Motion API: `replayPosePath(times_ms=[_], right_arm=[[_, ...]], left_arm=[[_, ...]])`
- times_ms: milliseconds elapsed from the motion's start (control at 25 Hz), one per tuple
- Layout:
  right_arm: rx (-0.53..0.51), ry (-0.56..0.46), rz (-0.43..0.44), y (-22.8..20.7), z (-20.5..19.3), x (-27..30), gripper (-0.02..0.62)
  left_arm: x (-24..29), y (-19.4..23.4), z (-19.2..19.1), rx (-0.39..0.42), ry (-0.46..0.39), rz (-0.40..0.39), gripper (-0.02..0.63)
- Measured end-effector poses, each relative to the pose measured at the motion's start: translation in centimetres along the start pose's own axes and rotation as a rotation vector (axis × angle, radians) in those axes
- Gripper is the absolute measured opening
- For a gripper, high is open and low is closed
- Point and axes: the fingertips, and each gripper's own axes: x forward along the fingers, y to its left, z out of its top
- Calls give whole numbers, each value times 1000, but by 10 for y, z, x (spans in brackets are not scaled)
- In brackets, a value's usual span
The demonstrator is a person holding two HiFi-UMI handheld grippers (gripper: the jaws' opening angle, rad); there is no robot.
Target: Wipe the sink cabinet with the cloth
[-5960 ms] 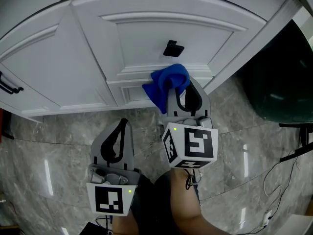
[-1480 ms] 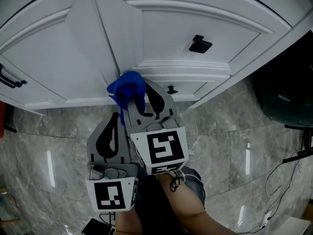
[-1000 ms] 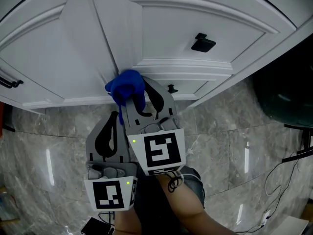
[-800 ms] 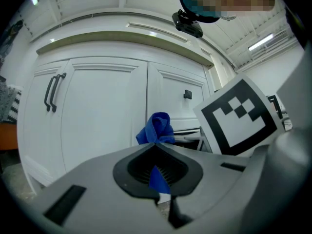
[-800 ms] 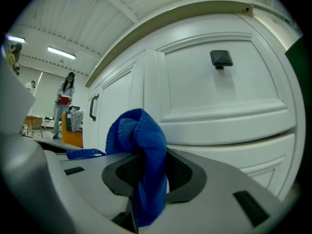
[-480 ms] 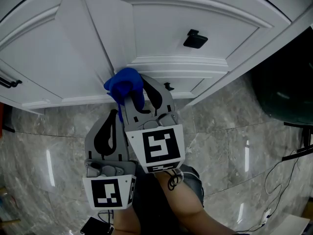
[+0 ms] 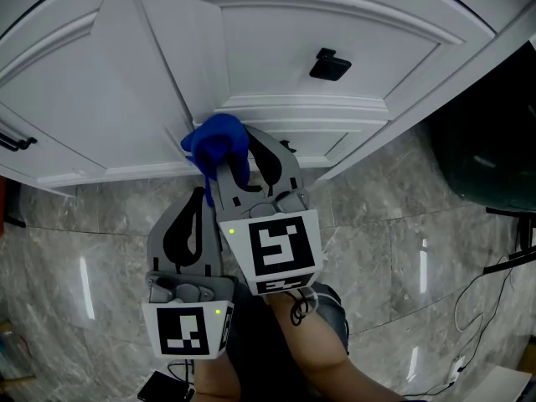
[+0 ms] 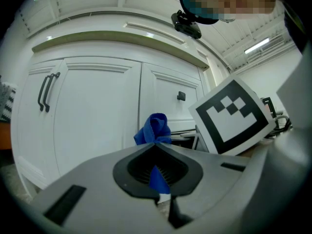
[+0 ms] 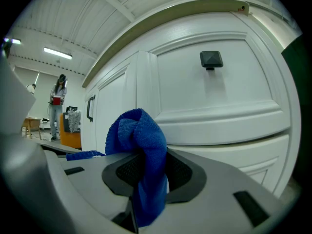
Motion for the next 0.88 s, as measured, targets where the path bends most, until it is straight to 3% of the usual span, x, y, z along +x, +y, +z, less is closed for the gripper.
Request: replayPosePath(times_ms=[880], right_arm=[[26,13,-25,-15,2,-7,116]], left_arm=[[0,-12,1,-36,12,-24,0]])
